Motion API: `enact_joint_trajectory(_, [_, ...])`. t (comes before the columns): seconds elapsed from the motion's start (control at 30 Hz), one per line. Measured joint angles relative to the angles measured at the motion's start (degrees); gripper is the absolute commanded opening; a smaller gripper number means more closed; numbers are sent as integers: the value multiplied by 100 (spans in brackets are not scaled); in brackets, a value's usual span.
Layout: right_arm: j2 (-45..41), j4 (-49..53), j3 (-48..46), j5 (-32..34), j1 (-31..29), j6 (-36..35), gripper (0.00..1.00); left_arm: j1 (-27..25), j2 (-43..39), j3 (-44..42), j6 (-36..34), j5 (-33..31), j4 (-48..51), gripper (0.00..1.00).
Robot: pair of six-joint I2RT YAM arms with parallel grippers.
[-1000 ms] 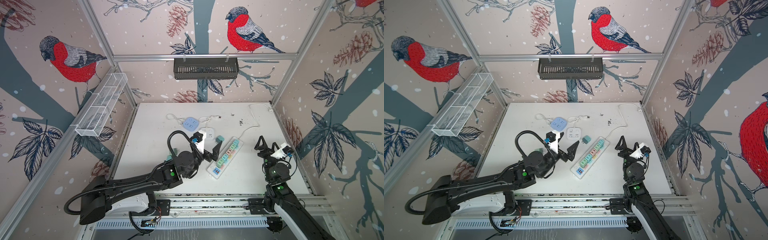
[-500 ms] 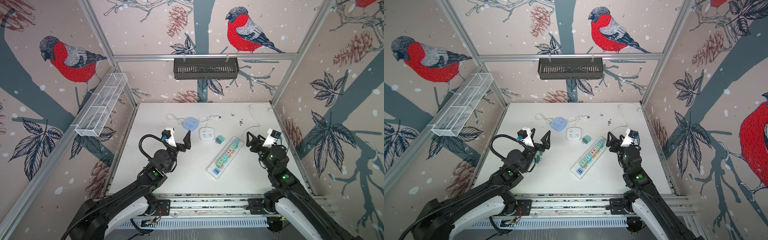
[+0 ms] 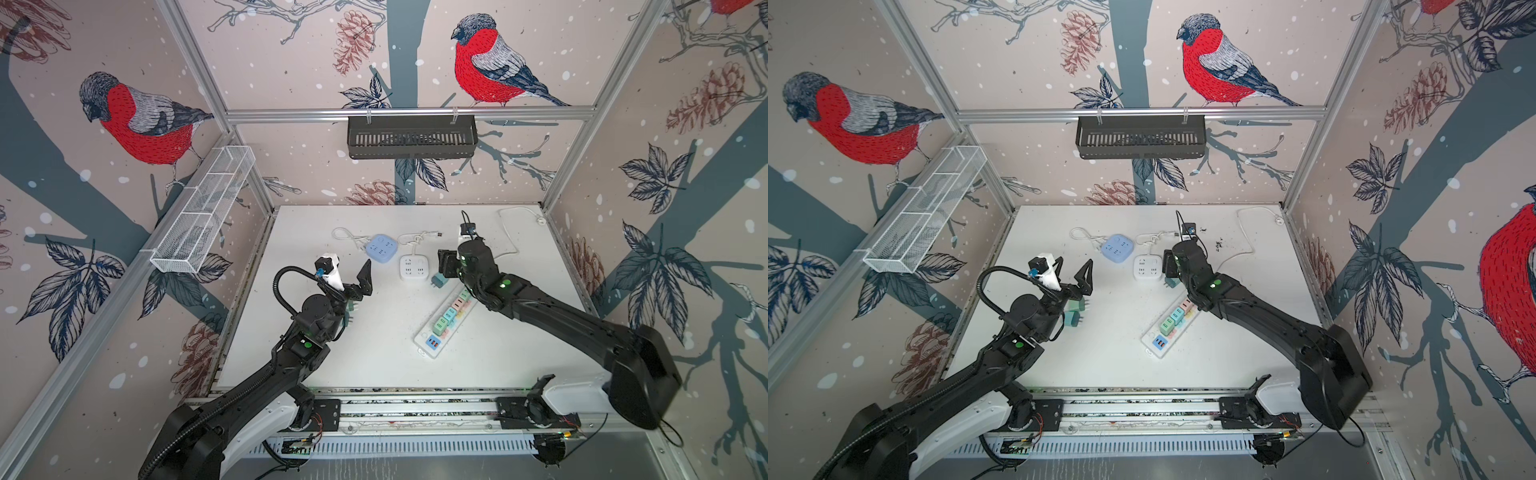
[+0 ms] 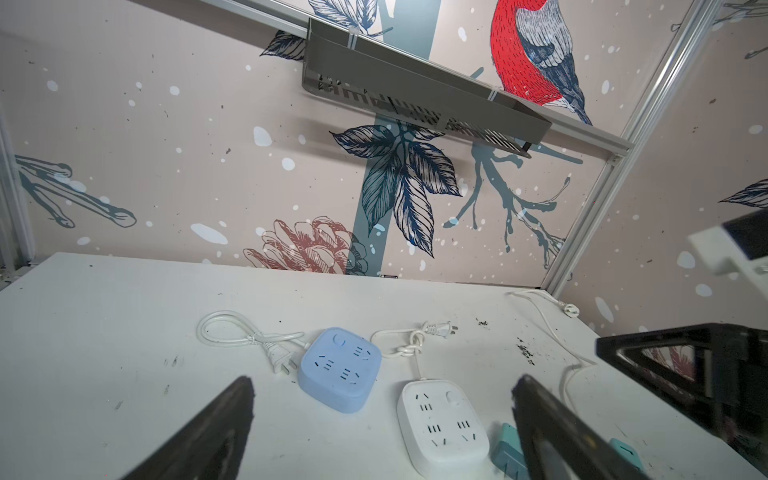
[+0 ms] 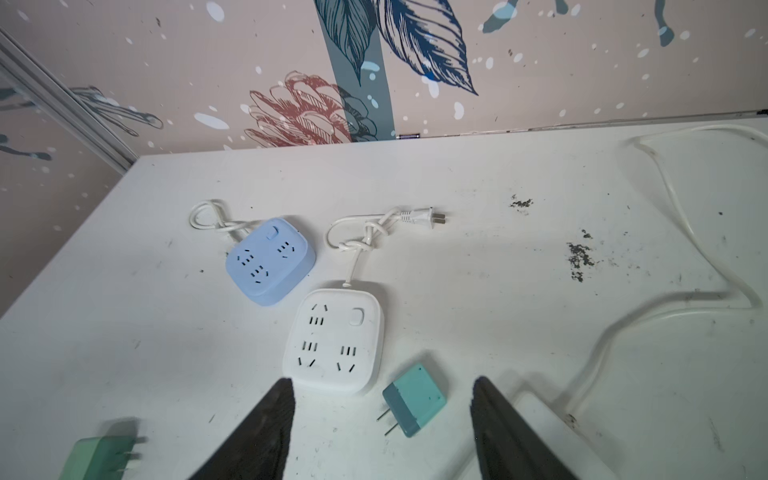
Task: Insert the plug
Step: 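Draw the left gripper back while the right gripper reaches down to the white hub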
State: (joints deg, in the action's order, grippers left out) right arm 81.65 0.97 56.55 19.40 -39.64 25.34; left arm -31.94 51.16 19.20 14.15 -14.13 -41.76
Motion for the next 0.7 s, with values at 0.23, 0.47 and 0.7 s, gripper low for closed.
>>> enact_joint_trajectory(0.23, [1598, 448, 1137, -470, 343, -133, 70, 310, 179, 9, 105, 173, -162, 96])
enact_joint_trajectory(0.47, [3082, 927, 2426, -935, 402, -151, 81, 577, 243, 0, 308, 249, -166, 97])
enact_joint_trajectory(0.7, [3864, 1106, 2905, -1099, 374, -151, 90, 614, 114, -87, 437, 361, -173, 96])
